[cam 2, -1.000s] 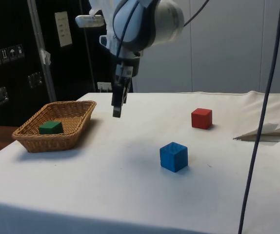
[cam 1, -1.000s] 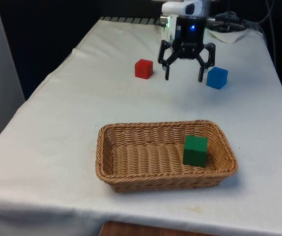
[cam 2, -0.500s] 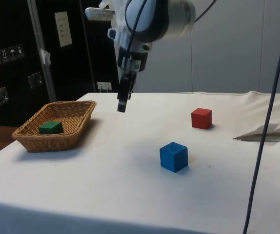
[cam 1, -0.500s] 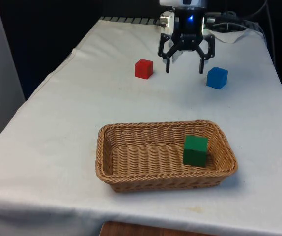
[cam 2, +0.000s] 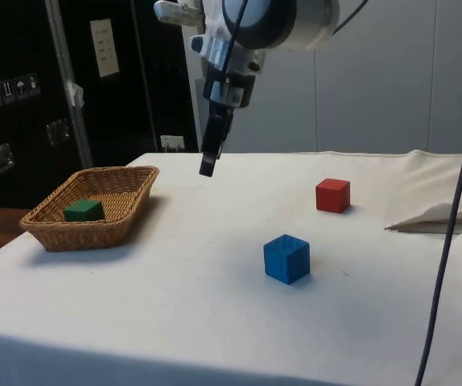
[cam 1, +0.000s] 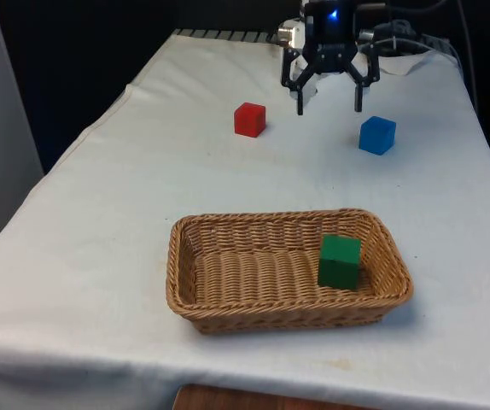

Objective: Pick up exactly two blocks and place them into the basket.

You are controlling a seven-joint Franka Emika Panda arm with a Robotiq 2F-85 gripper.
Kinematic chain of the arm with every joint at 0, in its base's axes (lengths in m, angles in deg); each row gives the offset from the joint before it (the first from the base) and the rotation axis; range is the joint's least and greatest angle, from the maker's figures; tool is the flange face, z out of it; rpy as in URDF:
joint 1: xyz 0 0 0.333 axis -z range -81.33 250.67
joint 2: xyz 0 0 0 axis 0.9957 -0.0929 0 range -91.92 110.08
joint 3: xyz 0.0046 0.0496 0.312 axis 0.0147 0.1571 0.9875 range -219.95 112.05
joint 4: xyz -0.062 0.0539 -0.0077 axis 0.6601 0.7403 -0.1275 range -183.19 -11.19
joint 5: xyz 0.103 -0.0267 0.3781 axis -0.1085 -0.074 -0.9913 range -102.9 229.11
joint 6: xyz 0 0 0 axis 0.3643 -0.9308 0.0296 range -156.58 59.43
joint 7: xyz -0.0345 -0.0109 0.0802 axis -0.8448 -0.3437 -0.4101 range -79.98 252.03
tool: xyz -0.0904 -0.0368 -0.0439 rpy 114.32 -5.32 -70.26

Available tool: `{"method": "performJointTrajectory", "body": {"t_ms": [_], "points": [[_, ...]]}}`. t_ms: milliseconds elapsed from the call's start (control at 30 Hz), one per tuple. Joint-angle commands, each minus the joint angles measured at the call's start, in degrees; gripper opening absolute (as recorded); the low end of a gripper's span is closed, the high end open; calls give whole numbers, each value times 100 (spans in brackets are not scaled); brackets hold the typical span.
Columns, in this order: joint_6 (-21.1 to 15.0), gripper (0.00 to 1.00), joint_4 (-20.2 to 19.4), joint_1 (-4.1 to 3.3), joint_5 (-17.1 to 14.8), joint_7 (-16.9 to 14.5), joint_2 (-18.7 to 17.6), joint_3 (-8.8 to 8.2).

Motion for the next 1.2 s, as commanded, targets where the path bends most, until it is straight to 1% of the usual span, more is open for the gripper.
{"method": "performJointTrajectory", "body": {"t_ms": [0,33,67,100,267,300,333,367,500,533,600,633,667,700,833,867,900,933,967,1033,1067,1167], "points": [[-189,100,-235,-46,97,57,69,-40],[0,100,-23,11,11,0,34,6],[-189,100,-252,-40,97,57,103,-23],[-189,100,-252,-40,97,57,103,-23],[-172,100,-344,29,74,63,281,160],[-23,100,-206,80,23,6,264,201],[-172,100,-355,46,69,69,304,201],[-178,100,-390,69,69,86,350,275],[-229,100,-504,132,97,109,498,390],[-258,100,-573,178,120,86,590,418],[-292,100,-659,235,132,23,688,418],[-138,100,-453,183,23,23,607,447],[-309,100,-693,258,132,-17,728,424],[-321,100,-722,286,126,-57,756,424],[-372,100,-831,378,115,-212,848,424],[-401,100,-882,424,109,-286,888,424],[-418,100,-911,447,109,-321,905,424],[-304,100,-796,418,23,-355,917,424],[-441,100,-945,476,109,-361,928,418],[-476,100,-1008,521,103,-435,968,418],[-516,100,-1071,567,103,-516,1008,413],[-579,100,-1169,636,92,-630,1071,401]]}}
